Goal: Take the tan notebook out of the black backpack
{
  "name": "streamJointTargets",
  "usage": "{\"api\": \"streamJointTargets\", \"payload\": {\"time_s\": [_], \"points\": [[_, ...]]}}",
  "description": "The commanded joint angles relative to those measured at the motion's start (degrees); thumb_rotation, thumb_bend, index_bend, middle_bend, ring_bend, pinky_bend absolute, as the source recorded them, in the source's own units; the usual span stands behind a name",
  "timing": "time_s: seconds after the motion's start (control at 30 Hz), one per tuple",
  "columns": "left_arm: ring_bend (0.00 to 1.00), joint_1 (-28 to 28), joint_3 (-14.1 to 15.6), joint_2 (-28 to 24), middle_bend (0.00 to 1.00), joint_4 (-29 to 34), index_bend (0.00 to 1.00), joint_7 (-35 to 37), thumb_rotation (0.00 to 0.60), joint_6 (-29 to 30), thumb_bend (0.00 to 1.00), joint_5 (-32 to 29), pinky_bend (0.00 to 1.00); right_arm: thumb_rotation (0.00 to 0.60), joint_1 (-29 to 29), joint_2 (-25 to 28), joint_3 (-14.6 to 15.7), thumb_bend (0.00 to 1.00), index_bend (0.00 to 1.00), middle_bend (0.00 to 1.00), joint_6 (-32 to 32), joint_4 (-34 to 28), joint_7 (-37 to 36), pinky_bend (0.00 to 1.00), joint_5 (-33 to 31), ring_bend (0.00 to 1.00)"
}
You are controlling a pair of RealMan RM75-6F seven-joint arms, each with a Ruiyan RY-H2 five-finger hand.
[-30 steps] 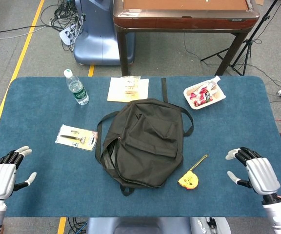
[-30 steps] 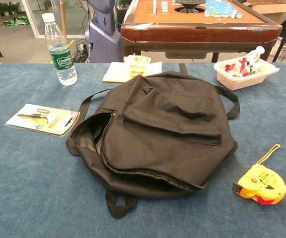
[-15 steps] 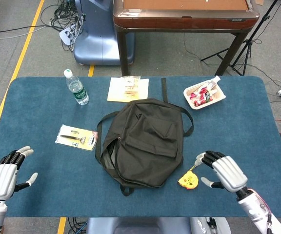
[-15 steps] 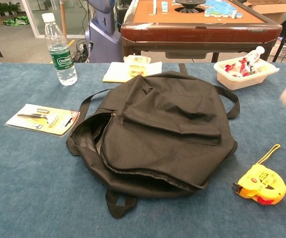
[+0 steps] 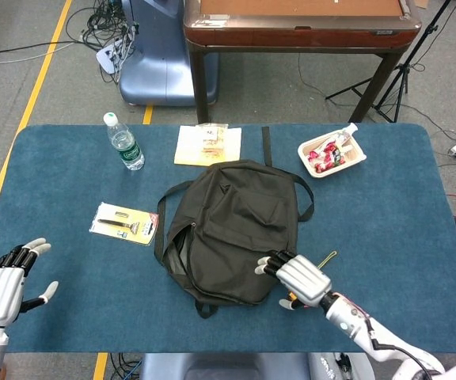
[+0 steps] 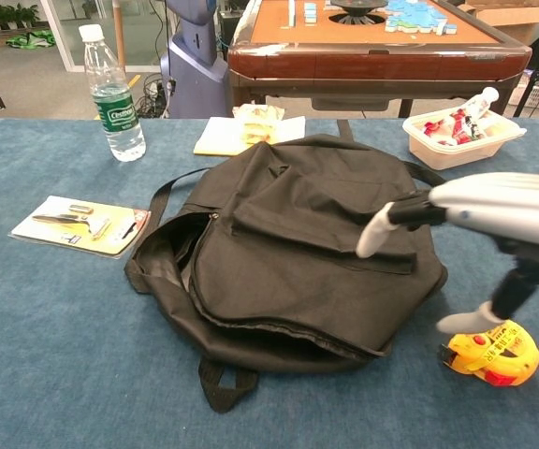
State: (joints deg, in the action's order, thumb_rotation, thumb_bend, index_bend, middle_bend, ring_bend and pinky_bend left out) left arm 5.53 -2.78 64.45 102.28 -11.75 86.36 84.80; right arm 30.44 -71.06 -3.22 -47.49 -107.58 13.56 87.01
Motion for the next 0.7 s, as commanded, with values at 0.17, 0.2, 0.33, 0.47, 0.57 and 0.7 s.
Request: {"api": "streamJointTargets", "payload": {"time_s": [0.17, 0.2, 0.33, 0.47, 0.57, 0.7], "points": [[0.19, 0.1, 0.0, 0.1, 0.20, -0.4, 0.24, 0.4, 0.600, -0.3, 0.21, 0.1, 0.25, 0.600, 4.7, -6.0, -1.4, 0.19, 0.25, 0.19, 4.5, 4.1, 6.2, 0.21, -6.0, 0.10], [0.19, 0.1, 0.0, 0.0, 0.20, -0.4, 0.24, 0.4, 0.600, -0.3, 0.21, 0.1, 0.25, 0.600, 5.1, -6.5, -1.5, 0.19, 0.25, 0.19, 4.9, 4.5, 6.8, 0.21, -6.7, 0.10], [0.19, 0.1, -0.1, 0.0, 0.20, -0.6, 0.24, 0.6, 0.600, -0.3, 0.21, 0.0, 0.25, 0.600, 6.9, -9.1, -1.3, 0.19, 0.25, 0.19, 6.0, 6.6, 9.8, 0.21, -9.2, 0.10], [0.19, 0.1, 0.0, -0.1, 0.20, -0.7, 0.24, 0.8, 0.600, -0.5, 0.21, -0.1, 0.25, 0.600, 8.4, -11.5, -1.2, 0.28, 0.25, 0.19, 6.4, 8.7, 12.2, 0.21, -12.5, 0.10], [0.19, 0.0, 0.0, -0.1, 0.20, -0.8, 0.24, 0.9, 0.600, -0.4, 0.21, -0.1, 0.25, 0.600, 9.5, -12.9, -1.3, 0.40, 0.25, 0.19, 6.6, 10.0, 13.3, 0.21, -14.5, 0.10], [0.19, -0.1, -0.1, -0.2, 0.20, -0.8, 0.24, 1.2, 0.600, -0.2, 0.21, -0.2, 0.25, 0.600, 10.5, -13.5, -1.4, 0.51, 0.26, 0.19, 6.4, 10.7, 13.7, 0.21, -16.4, 0.10]]}}
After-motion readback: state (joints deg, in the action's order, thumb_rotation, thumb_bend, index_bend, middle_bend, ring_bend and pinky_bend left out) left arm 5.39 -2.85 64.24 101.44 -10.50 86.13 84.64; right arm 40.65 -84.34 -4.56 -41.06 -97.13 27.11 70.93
